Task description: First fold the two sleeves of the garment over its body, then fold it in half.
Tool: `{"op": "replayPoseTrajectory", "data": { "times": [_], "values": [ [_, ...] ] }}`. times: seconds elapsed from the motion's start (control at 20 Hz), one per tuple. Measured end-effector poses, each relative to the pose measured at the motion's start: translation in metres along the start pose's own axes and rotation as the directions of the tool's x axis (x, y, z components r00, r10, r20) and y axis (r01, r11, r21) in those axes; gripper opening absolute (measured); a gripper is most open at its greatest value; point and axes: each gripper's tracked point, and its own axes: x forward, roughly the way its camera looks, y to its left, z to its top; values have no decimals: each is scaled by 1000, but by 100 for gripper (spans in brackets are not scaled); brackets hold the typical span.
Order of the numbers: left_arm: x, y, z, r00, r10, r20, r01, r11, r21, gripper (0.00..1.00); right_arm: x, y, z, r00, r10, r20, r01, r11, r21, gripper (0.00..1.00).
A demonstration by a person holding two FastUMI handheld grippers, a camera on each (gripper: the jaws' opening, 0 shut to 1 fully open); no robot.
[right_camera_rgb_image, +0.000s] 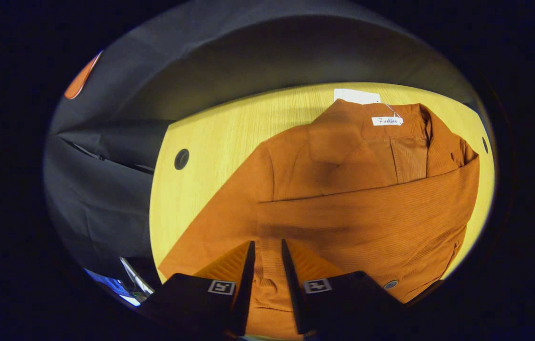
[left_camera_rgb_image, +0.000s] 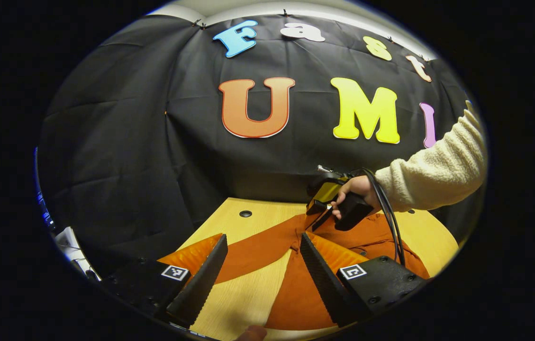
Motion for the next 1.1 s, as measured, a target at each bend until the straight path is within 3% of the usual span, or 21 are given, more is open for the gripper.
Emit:
{"op": "replayPoseTrajectory", "data": {
  "times": [0.05, 0.25, 0.55, 0.6, 0.65, 0.85, 0.9, 0.95, 1.1],
  "values": [
    [2, 2, -1, 1000, 9, -1, -9, 1000, -3, 99, -5, 0, -2, 1000, 10, 3, -10, 1000, -1, 39],
    [7, 18, -13, 998, 53, -38, -55, 998, -41, 99, -34, -8, -8, 999, 41, 29, -40, 999, -30, 94],
    [25, 57, -35, 976, 175, -129, -190, 975, -116, 100, -98, -54, -30, 988, 44, 146, -11, 976, -220, 96],
    [30, 66, -42, 970, 190, -148, -210, 969, -133, 100, -111, -63, -34, 982, 51, 182, -2, 965, -261, 92],
    [37, 74, -49, 963, 206, -172, -232, 961, -150, 100, -125, -74, -43, 976, 53, 212, 12, 954, -298, 96],
    [64, 112, -82, 908, 306, -288, -368, 909, -196, 100, -174, -116, -79, 944, 73, 321, 54, 928, -369, 96],
    [73, 118, -87, 890, 332, -312, -403, 893, -199, 100, -184, -126, -88, 937, 76, 341, 60, 926, -374, 92],
    [81, 124, -90, 876, 353, -328, -430, 880, -202, 100, -192, -136, -99, 931, 80, 355, 65, 924, -378, 96],
    [98, 136, -94, 827, 416, -378, -507, 842, -185, 100, -212, -166, -130, 929, 74, 364, 73, 924, -376, 93]
  ]
}}
